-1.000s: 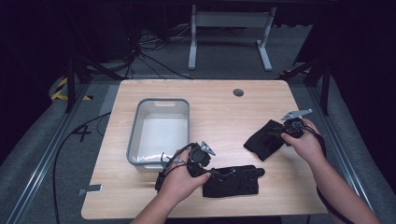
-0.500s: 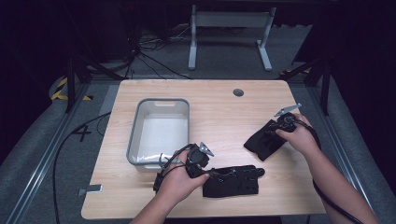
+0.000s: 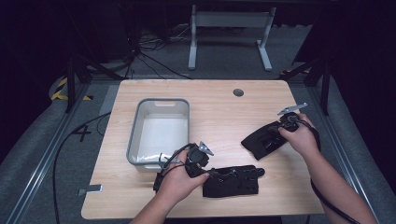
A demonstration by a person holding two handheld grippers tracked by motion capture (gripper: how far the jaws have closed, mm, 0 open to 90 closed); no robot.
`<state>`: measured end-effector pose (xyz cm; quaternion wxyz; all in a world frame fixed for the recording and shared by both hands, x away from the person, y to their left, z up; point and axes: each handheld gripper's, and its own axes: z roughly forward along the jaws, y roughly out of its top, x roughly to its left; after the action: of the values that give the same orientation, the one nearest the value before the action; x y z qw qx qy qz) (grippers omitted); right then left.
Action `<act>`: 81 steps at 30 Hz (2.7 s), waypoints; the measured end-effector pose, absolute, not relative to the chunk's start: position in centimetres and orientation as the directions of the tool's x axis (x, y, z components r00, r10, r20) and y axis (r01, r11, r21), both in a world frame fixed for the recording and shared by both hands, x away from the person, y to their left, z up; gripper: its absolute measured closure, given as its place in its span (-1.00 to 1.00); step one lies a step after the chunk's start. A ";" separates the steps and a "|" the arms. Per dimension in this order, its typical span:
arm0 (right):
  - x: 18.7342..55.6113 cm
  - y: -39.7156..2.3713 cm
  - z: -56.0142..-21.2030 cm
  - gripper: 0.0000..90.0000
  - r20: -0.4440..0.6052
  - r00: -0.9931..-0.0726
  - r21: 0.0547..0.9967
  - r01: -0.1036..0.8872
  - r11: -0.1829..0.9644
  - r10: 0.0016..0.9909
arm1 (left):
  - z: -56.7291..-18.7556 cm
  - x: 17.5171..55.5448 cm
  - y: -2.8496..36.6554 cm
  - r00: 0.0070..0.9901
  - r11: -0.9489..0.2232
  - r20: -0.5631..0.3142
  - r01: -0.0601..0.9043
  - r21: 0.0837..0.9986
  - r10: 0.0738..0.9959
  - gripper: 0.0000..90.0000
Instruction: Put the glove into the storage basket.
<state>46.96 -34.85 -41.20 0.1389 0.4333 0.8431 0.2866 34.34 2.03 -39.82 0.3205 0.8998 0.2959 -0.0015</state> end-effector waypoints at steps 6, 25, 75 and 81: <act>44.6 -34.4 -38.1 0.89 0.015 -0.602 0.680 0.592 0.433 0.798 | -39.4 34.5 1.8 0.829 -0.615 -0.186 0.523 0.590 0.527 0.03; 37.4 -27.2 -34.7 0.89 0.051 -0.752 0.809 0.416 0.414 0.657 | -38.7 36.2 1.0 0.835 -0.563 -0.215 0.509 0.652 0.506 -0.10; 39.4 -27.9 -38.8 0.10 0.075 -0.759 0.759 0.465 0.457 0.647 | -37.8 35.3 1.6 0.851 -0.733 0.126 0.353 0.581 0.510 0.86; 40.4 -28.0 -39.8 0.46 0.139 -0.812 0.729 0.472 0.496 0.568 | -37.8 35.4 1.6 0.848 -0.729 0.123 0.359 0.584 0.516 0.86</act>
<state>40.38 -28.01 -39.83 0.0596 0.3011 0.8629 0.4014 35.38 1.60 -37.82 0.2813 0.9191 0.2379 0.1395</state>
